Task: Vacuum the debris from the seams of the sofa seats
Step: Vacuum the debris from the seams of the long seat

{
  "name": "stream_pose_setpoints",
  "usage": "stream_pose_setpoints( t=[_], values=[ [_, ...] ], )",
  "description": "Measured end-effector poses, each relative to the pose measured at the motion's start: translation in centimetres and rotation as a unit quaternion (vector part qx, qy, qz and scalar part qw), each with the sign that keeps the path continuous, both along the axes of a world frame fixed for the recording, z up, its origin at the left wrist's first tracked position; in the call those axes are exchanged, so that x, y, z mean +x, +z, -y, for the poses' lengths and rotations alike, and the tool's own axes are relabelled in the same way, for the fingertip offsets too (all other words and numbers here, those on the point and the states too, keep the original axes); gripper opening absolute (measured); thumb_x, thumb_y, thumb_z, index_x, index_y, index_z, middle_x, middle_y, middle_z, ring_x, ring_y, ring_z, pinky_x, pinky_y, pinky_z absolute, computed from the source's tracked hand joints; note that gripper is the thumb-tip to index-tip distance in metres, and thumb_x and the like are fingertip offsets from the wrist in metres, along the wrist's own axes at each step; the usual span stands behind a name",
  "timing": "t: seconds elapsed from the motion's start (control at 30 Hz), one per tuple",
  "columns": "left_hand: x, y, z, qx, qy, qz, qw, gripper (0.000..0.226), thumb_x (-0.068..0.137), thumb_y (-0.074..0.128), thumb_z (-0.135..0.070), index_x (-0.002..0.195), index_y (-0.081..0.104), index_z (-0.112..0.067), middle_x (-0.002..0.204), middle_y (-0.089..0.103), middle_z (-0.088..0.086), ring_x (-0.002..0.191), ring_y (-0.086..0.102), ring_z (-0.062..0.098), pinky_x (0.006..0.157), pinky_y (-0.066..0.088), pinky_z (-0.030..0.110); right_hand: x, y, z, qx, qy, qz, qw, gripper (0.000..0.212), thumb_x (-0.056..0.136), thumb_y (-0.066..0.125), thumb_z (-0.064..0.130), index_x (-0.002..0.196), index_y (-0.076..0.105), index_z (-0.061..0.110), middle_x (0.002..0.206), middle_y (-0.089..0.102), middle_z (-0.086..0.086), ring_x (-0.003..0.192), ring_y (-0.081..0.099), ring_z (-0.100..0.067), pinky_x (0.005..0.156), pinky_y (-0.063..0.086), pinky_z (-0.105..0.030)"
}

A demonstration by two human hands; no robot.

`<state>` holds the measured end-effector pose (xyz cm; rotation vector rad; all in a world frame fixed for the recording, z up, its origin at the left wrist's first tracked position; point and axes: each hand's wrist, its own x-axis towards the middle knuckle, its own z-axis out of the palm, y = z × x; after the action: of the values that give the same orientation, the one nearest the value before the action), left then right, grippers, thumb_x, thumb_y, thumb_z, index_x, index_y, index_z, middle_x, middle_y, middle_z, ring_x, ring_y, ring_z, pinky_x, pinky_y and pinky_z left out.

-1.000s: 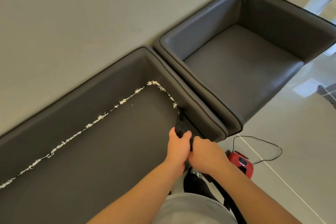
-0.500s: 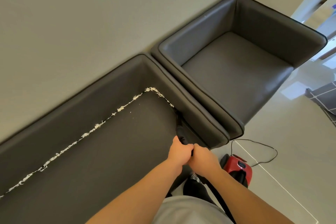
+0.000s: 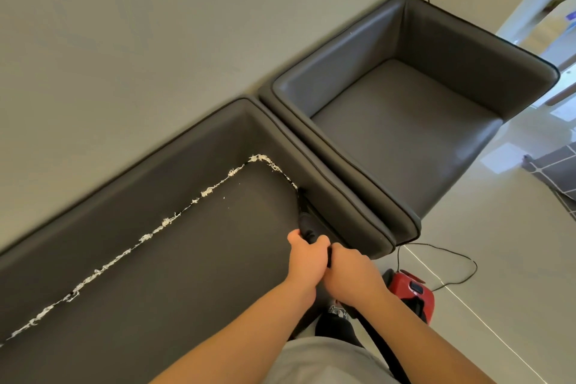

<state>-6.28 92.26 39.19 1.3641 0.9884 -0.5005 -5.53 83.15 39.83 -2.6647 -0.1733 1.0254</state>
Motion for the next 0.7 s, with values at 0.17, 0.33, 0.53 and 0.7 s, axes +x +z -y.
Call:
stream_pose_setpoints(
  t=[0.17,0.33,0.53,0.7],
  values=[
    [1.3,-0.8,-1.1,0.019,-0.031,-0.015,0.999,0.060,0.099,0.054,-0.021,0.154,0.029,-0.024,0.111,0.058,-0.003,0.111,0.061,0.022,0.100,0.053,0.045,2.3,-1.2,-1.4,-0.027,0.033,-0.001,0.999,0.031,0.098,0.059,0.035,0.123,0.053,0.019,0.094,0.056,0.004,0.081,0.060,-0.014,0.076,0.055,-0.028],
    [2.1,-1.1,-1.4,-0.002,-0.016,-0.048,0.999,0.062,0.100,0.054,-0.017,0.156,0.027,-0.023,0.112,0.061,0.001,0.110,0.063,0.025,0.095,0.058,0.046,3.7,-2.5,-1.6,-0.036,0.045,-0.036,0.998,0.028,0.096,0.060,0.035,0.117,0.051,0.019,0.096,0.059,0.003,0.083,0.063,-0.016,0.068,0.047,-0.027],
    [2.4,-1.4,-0.6,-0.029,-0.056,-0.083,0.995,0.064,0.100,0.055,-0.021,0.156,0.024,-0.022,0.122,0.058,0.003,0.114,0.058,0.025,0.096,0.057,0.045,3.1,-3.6,0.0,-0.008,0.021,-0.072,0.997,0.023,0.097,0.055,0.037,0.110,0.049,0.019,0.101,0.065,0.002,0.081,0.060,-0.017,0.064,0.042,-0.025],
    [1.8,-1.1,0.2,-0.010,-0.078,-0.048,0.996,0.066,0.101,0.055,-0.025,0.157,0.021,-0.027,0.125,0.057,0.001,0.095,0.058,0.012,0.090,0.057,0.035,3.8,-2.6,1.2,0.012,-0.025,-0.073,0.997,0.019,0.096,0.055,0.036,0.094,0.046,0.020,0.084,0.060,0.004,0.074,0.062,-0.015,0.063,0.048,-0.027]
  ],
)
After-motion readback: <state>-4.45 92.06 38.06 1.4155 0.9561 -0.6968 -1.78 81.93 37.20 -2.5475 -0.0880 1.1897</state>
